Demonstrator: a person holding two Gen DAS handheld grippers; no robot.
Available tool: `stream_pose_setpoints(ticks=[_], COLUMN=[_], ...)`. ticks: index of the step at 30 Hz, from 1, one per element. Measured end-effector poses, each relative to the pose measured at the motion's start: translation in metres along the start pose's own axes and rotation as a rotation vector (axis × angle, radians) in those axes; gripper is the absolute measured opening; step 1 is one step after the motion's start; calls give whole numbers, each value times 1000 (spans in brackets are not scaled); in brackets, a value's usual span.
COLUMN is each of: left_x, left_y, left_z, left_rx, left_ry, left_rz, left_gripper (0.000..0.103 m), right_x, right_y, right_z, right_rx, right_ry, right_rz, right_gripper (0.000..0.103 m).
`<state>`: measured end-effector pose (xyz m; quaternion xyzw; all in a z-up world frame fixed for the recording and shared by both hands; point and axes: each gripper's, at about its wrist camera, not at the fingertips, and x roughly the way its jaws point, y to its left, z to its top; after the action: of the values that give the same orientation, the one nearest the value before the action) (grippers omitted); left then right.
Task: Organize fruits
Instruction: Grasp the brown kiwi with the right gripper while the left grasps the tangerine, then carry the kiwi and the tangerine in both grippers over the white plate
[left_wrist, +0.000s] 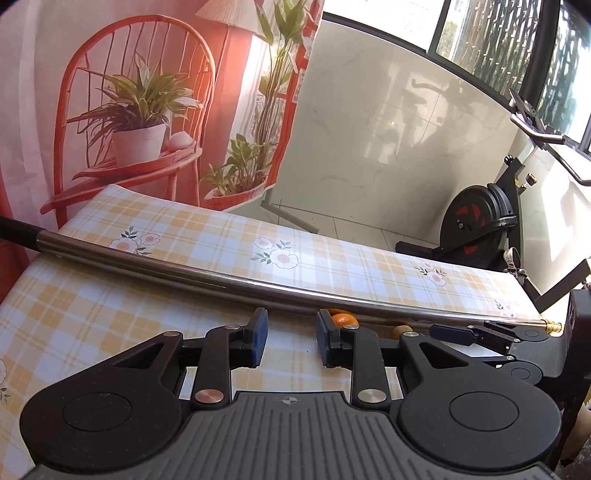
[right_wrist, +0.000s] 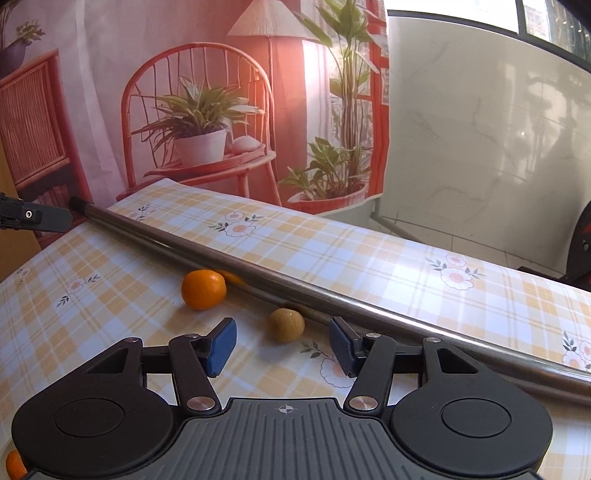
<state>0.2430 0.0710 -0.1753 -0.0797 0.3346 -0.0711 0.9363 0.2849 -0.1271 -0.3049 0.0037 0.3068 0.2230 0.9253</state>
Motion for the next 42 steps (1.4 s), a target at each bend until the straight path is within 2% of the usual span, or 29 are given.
stream_pose_setpoints(ticks=[7,11,13,21,25,27,28,31,42], left_x=[24,34,38,52,63,70,75,84,115], left_y=[-6,-7,-8,-16,-23,-27,-29,-34,-37], left_z=[2,-1,-3,-3,-2,-1,-1,-1,0], left_rx=[25,12,13,37,67,85,94,110,106], left_ry=[27,52,61,86,103,113,119,122,172], left_rz=[-27,-45,-49,-80,-106,-116,-120,-111,-45], left_gripper=[30,32,40,40,41,43,47,51,52], right_x=[28,36,37,17,-3,-13,-18,-34,-61], right_y=[-4,-9,-11,-17,-28,-34,-37,-44,-50], right_z=[0,-2,-4,-10,-23,-29,-33,-46,-73], right_rx=[15,39,51,90,142,175,190,230,290], right_ry=[16,26,27,-1,-28,-41,-48,-70,-112], right_rz=[9,18,32,50,21,11,6,-13,-31], right_gripper=[41,25,24,24,24,24,24,24,24])
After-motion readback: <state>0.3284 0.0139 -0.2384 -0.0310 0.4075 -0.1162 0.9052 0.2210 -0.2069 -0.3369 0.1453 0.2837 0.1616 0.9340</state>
